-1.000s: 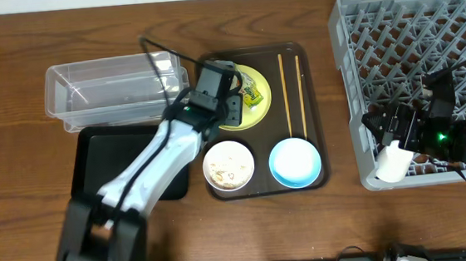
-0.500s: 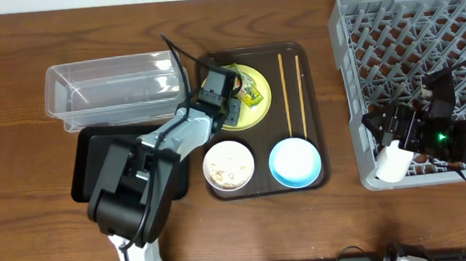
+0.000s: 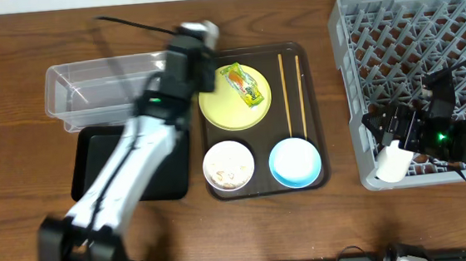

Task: Sort waste into correct bins and load items into the dishwasher rack
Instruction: 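Grasp the snack wrapper and tissue on the yellow plate with left gripper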

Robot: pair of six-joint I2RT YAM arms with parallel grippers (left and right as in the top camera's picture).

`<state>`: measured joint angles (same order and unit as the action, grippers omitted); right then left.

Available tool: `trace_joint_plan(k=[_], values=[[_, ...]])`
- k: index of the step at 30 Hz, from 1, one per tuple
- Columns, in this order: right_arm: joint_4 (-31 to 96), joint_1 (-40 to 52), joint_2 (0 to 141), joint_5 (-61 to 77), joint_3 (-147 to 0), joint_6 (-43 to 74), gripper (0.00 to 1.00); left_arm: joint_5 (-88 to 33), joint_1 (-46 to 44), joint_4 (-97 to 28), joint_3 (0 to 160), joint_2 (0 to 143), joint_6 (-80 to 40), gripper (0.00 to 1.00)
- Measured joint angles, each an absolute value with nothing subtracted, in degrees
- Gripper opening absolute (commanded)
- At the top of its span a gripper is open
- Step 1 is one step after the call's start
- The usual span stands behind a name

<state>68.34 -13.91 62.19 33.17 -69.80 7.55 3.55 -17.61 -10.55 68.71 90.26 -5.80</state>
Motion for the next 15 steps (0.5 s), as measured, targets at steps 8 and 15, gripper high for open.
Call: trace_joint_plan(k=[8,15], values=[[68.4,-13.9,62.2,33.0,-69.8,7.6,0.93,4.8,-5.9,-14.6,68.8,97.7,-6.1,0.56],[69.2,-13.9,62.2,33.0,-69.8,7.6,0.94,-1.2,-9.1,-14.0,68.5,96.7,-6.2,0.62]])
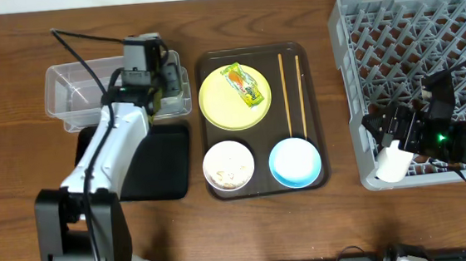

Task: Sort waste into correct bins and load items into the dishwasher rack
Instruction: 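Grasp the snack wrapper and tissue on the yellow plate with left gripper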

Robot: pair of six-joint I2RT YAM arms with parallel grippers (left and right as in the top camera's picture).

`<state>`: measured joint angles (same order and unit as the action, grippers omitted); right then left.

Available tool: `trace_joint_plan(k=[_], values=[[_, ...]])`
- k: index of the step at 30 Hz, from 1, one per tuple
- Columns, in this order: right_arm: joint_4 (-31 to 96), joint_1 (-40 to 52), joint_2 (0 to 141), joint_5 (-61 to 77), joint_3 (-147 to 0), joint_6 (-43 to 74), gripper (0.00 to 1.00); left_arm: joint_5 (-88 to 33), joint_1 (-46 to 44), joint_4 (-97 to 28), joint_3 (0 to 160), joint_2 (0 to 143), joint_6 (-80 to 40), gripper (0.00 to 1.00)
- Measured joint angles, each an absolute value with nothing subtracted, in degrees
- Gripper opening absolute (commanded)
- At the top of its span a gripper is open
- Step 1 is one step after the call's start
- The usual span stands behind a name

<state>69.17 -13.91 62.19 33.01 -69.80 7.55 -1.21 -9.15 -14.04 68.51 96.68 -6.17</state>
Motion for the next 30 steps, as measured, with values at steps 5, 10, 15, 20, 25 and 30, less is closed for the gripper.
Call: trace_joint_plan(k=[5,10,15,20,25,30], values=[[69.2,-13.9,62.2,33.0,-69.8,7.6,0.94,-3.3,-17.4,-9.8,69.7,96.6,-5.8,0.62],[69.4,-13.9,62.2,33.0,-69.8,7.6,0.94,-4.4,-23.2,-5.4,70.5,103.2,-5.3,0.62],[69.9,-13.9,62.2,33.0,-69.8,7.6,0.94,-4.4,-25.0,-1.5,70.5,112.9,-7.0,0.62],[70.5,-13.9,62.2,33.0,-69.8,7.5,0.94,-4.4,-26.1,-0.2,70.5,117.8,-9.2,0.55],[70.7,-13.9,62.2,33.0,-69.8,7.6,0.94,-4.8,-26.7,-0.8,70.6,118.0,-10.7,0.19],[70.7,-13.9,62.2,33.0,-69.8,7.5,0.94,-5.0,-26.7,-3.9,70.8,117.4,-10.8,0.06]])
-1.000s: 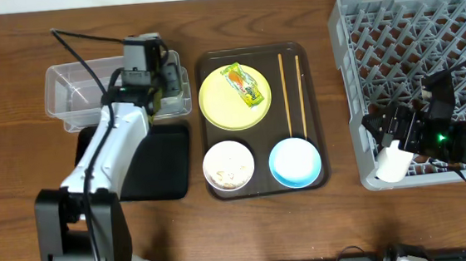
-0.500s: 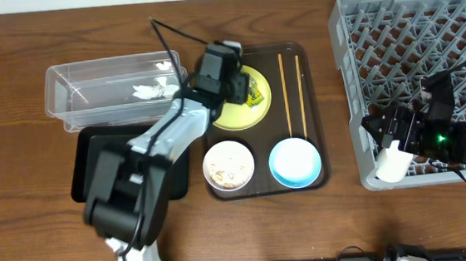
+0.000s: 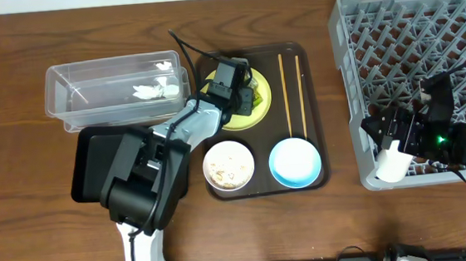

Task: Sort waste into correct bins and load items into the dishwasher rack
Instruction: 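Grasp the snack wrapper and tissue on the yellow plate with left gripper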

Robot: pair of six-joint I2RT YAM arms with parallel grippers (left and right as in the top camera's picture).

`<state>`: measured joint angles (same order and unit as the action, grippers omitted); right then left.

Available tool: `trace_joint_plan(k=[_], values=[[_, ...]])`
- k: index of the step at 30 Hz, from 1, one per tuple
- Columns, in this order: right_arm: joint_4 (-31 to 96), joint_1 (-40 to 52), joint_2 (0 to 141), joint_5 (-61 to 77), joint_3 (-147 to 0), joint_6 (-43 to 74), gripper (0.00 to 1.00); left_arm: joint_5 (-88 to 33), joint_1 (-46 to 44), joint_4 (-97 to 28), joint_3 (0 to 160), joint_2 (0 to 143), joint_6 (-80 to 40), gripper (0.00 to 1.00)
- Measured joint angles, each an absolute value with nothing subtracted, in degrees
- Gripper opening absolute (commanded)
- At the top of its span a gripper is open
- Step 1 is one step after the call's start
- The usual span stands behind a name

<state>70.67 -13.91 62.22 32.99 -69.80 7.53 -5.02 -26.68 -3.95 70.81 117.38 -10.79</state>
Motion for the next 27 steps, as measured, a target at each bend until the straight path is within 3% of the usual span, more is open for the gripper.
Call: trace_joint_plan(k=[14,15,16,17,23,27], values=[[71.4,-13.9,62.2,33.0,-69.8,7.5,0.94,0.2,-25.5,-11.0,70.9,95.6,-10.9,0.06],[71.4,-13.9,62.2,33.0,-69.8,7.5,0.94,0.9,-25.2,-11.0,71.0,95.2,-10.9,0.12],[71.4,-13.9,62.2,33.0,-69.8,7.5,0.94,1.1,-24.9,-10.9,71.0,95.1,-10.9,0.4],[71.4,-13.9,62.2,33.0,-69.8,7.5,0.94,1.0,-24.6,-10.9,71.0,95.5,-10.8,0.51],[71.6,-13.9,62.2,33.0,-69.8,7.5,0.93,-0.9,-24.6,-9.8,71.0,102.9,-13.4,0.67],[71.8,-13.9,62.2,33.0,-69.8,7.5,0.93,-2.2,-25.5,-7.4,71.0,109.0,-15.7,0.7]])
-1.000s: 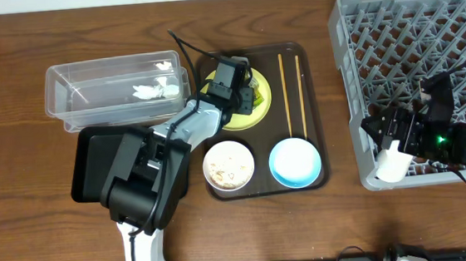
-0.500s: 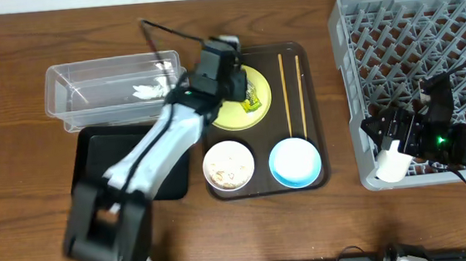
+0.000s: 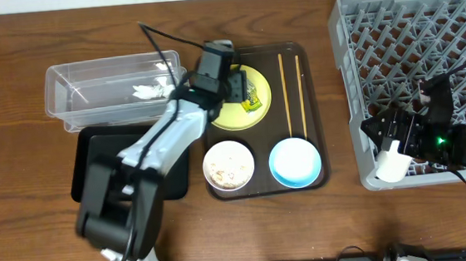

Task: Sort waste into correct bins and load items into the dishwasher rack
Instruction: 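Grasp the snack wrapper and tissue on the yellow plate with left gripper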

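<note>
A green snack wrapper (image 3: 253, 96) lies on the yellow plate (image 3: 219, 115) in the brown tray (image 3: 321, 140). My left gripper (image 3: 231, 84) is down over the wrapper's left end; its fingers are hidden by the wrist. A crumpled white tissue (image 3: 150, 90) lies in the clear bin (image 3: 88, 88). A bowl with food scraps (image 3: 228, 165), a blue bowl (image 3: 293, 162) and two chopsticks (image 3: 284, 93) are also in the tray. My right gripper (image 3: 391, 145) is at the grey dish rack's (image 3: 426, 40) front left corner, holding a white cup (image 3: 388, 165).
A black tray (image 3: 102, 157) lies below the clear bin, partly under my left arm. The dish rack fills the right side of the table. The left arm's cable arcs over the clear bin.
My left gripper has shifted slightly up and to the left on the yellow plate, uncovering the wrapper's right end. The arm's lower part now stands further left. The right arm has not moved.
My left gripper was first over the gap between clear bin and yellow plate. Then it was over the bin's right end. After that the tissue lay in the bin and the gripper was on the wrapper, where it remains. The right gripper held the cup throughout.
</note>
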Robot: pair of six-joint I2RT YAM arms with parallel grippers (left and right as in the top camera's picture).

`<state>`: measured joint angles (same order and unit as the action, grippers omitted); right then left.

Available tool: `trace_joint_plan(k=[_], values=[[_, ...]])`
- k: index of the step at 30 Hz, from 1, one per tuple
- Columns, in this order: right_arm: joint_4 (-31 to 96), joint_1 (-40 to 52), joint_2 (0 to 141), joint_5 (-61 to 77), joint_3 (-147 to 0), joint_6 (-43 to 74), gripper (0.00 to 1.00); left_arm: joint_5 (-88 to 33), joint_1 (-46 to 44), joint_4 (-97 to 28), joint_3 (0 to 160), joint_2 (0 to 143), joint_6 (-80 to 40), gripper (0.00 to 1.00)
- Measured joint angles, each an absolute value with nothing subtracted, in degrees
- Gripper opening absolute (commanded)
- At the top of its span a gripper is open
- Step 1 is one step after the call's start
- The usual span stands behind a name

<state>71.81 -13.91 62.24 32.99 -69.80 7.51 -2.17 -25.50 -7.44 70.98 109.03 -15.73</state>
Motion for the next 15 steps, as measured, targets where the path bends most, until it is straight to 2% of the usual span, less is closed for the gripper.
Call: trace_joint_plan(k=[7,9,11,14,15], values=[[72.0,-13.9,62.2,33.0,-69.8,7.4,0.94,-3.3,-26.7,-3.7,71.0,117.1,-17.1,0.66],[72.0,-13.9,62.2,33.0,-69.8,7.4,0.94,-3.2,-26.8,-2.9,71.4,117.6,-17.5,0.54],[72.1,-13.9,62.2,33.0,-69.8,7.4,0.94,-3.0,-26.9,-3.5,71.5,117.9,-17.8,0.35],[72.2,-13.9,62.2,33.0,-69.8,7.4,0.94,-3.0,-26.9,-5.0,71.8,117.9,-17.8,0.11],[72.3,-13.9,62.2,33.0,-69.8,7.4,0.94,-2.9,-26.9,-5.1,71.8,117.9,-17.9,0.06]])
